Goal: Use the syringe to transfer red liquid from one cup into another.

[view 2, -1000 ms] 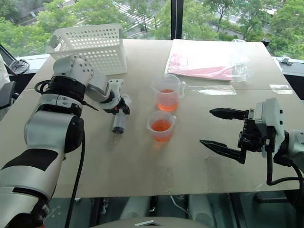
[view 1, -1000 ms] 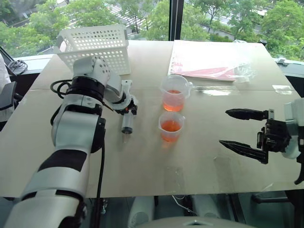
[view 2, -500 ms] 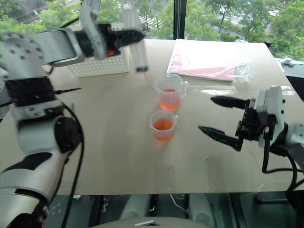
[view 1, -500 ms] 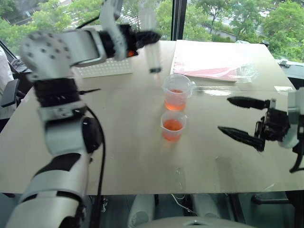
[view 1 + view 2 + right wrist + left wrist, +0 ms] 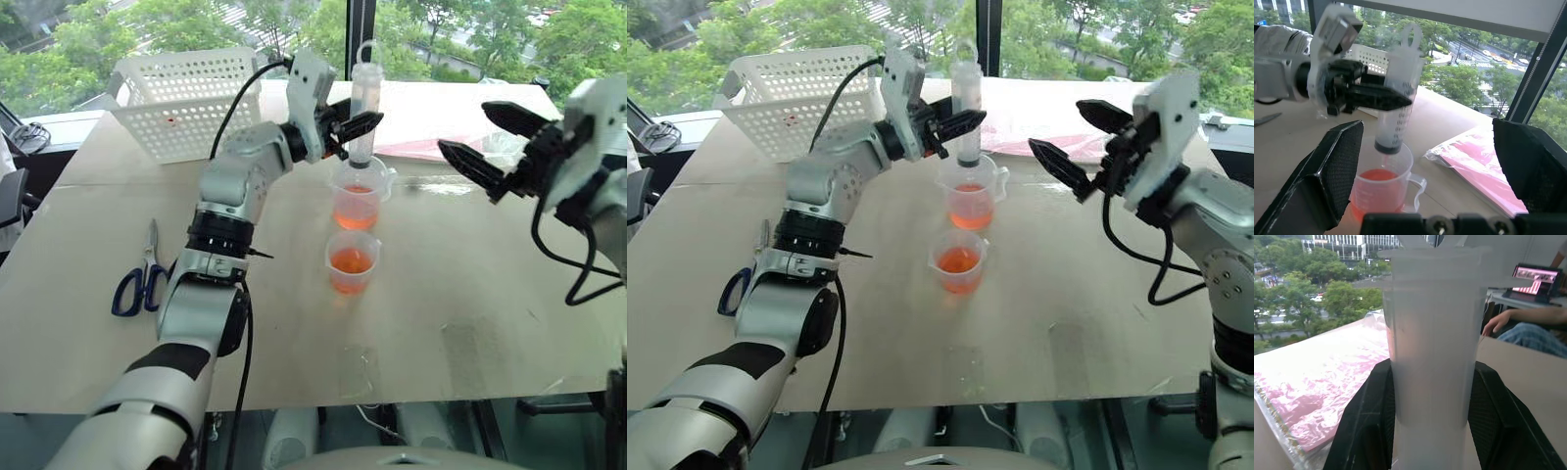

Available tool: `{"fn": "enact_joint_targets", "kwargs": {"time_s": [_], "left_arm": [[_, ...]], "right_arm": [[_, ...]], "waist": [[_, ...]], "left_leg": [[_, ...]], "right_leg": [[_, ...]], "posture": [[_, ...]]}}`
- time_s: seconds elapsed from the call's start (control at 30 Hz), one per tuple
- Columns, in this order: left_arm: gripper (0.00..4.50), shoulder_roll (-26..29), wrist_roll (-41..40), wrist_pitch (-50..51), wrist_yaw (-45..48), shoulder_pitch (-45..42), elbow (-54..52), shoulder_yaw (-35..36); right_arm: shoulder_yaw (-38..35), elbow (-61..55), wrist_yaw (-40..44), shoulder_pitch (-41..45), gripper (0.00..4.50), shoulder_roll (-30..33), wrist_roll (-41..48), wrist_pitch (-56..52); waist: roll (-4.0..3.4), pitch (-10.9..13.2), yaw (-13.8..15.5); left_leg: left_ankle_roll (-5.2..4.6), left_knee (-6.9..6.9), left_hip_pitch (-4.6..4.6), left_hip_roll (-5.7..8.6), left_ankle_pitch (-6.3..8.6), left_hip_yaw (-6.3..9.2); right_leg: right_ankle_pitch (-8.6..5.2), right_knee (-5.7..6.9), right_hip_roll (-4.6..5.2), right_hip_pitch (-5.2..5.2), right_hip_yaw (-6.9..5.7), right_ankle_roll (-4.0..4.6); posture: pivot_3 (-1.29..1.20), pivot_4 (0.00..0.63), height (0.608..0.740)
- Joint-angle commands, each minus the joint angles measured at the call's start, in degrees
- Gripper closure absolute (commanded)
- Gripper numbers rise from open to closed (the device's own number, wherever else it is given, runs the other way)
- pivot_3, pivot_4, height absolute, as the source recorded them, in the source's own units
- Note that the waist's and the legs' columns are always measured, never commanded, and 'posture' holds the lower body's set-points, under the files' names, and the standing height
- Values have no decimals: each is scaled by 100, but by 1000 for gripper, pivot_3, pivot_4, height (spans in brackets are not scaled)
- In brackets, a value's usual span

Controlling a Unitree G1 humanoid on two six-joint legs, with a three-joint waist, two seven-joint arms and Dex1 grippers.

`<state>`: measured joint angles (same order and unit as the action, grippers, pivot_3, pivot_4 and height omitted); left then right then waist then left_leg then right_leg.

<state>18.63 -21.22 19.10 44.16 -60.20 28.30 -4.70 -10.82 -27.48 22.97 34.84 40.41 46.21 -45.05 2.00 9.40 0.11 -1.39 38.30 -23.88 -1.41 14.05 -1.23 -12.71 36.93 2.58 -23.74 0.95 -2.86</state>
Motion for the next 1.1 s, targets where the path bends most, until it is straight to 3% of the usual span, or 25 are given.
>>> {"fn": "enact_joint_targets", "kwargs": {"time_s": [0.03, 0.3, 0.53, 0.67, 1.1], "left_arm": [[3077, -119, 271, -683, 220, 131, 231, 13], [3077, -472, 666, -1444, 271, 309, 793, 23], [3077, -632, 899, -1708, 266, 564, 721, -35], [3077, -685, 889, -1603, 221, 644, 524, 1], [3077, -728, 984, -1376, 275, 819, 191, -33]], "right_arm": [[160, 48, -326, 518, 0, 67, -99, -465], [835, 1047, -587, 1851, 0, -318, -349, -1577], [1527, 2119, -335, 2627, 0, -724, -1143, -1457], [1609, 2361, -146, 2779, 1210, -906, -1416, -1315], [1415, 2487, 124, 2881, 1210, -1282, -1746, -1255]], "waist": [[0, 0, 6], [-1, 1, 65], [-5, -2, 47], [-8, -4, 62], [-14, -7, 41]], "left_leg": [[-1, 0, -1, 0, 0, 0], [-7, 4, -4, 1, 4, 3], [-8, 2, -3, 1, 4, 2], [-8, 2, -2, 1, 4, 6], [-8, 1, 0, 1, 4, 8]], "right_leg": [[0, -2, 1, 0, -1, 0], [1, 5, 3, 0, -9, -1], [1, 4, 3, 0, -9, -1], [1, 5, 4, 2, -14, -1], [1, 9, 4, 2, -16, -1]], "posture": [[0, 150, 740], [0, 150, 740], [0, 150, 740], [0, 150, 740], [0, 150, 740]]}}
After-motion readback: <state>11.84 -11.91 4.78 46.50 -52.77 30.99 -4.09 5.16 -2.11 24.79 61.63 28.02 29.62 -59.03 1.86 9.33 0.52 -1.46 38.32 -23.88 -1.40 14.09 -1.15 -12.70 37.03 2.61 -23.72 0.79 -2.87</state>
